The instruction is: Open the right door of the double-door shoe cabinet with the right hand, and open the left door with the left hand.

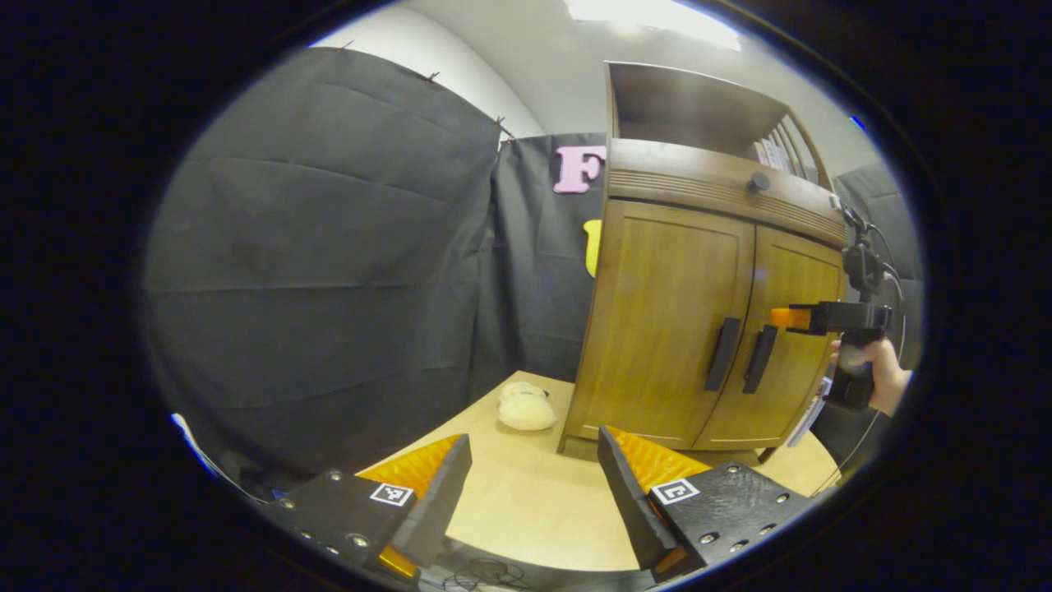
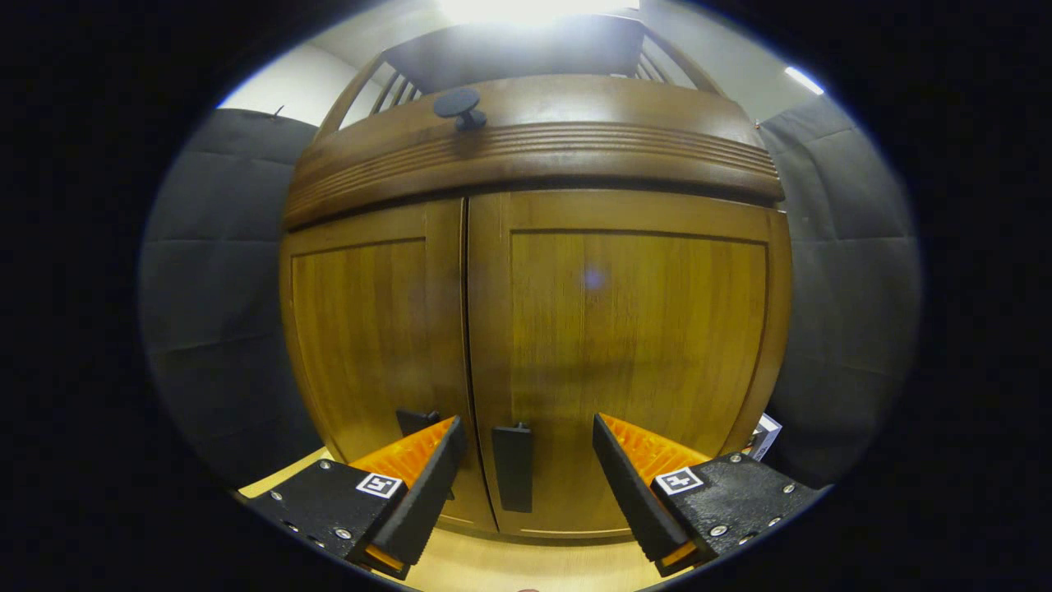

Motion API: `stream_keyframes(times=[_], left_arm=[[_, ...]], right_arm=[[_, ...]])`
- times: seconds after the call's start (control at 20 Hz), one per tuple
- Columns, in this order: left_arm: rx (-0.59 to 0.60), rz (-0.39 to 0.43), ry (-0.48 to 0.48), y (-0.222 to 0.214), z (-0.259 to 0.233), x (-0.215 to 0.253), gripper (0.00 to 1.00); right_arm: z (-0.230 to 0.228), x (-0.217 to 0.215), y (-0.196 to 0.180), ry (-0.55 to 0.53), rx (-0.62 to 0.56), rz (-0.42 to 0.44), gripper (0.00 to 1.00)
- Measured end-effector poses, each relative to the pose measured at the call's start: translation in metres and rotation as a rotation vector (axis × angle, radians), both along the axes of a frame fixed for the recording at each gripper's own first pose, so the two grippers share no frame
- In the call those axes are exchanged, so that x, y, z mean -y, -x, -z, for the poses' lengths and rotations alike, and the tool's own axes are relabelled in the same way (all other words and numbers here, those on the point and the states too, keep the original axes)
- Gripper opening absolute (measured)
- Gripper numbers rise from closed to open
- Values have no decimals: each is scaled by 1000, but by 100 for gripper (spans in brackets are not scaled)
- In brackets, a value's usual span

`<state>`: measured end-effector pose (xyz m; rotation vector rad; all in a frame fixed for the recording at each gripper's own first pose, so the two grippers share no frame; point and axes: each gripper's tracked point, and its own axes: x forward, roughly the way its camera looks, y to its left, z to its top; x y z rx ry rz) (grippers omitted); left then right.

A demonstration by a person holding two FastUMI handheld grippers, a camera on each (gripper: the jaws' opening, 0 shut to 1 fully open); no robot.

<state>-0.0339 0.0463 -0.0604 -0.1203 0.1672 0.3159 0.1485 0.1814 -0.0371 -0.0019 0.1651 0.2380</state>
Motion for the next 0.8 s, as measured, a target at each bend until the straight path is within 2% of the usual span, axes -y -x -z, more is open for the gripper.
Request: stream_keyframes(times=[0.2, 0.25, 0.3, 0.35, 0.4, 0.45, 0.6, 0.7, 0.75, 0.8], left_arm=[[-11, -24, 0, 5, 1, -5, 89], [-14, -28, -3, 5, 1, -7, 89], [-17, -32, -7, 7, 2, -8, 95], [-22, -35, -12, 7, 2, -10, 89], [-27, -34, -17, 8, 4, -11, 94], [-33, -32, -23, 8, 4, -11, 94], [-43, -22, -43, 10, 4, -12, 95], [-39, -10, -51, 9, 2, -12, 95], [-36, -6, -54, 8, 1, -12, 89], [-36, -4, -57, 8, 2, -12, 95]], right_arm=[[27, -2, -17, 34, -60, 17, 94], [31, -4, -19, 38, -71, 23, 96], [34, -6, -22, 39, -80, 26, 96], [35, -6, -23, 37, -90, 25, 94], [36, -6, -23, 35, -99, 22, 94], [36, -7, -24, 32, -104, 19, 95], [34, -16, -24, 31, -108, 8, 84], [29, -26, -22, 23, -118, 4, 69], [27, -33, -20, 12, -126, -7, 58], [26, -37, -19, 7, -134, -12, 48]])
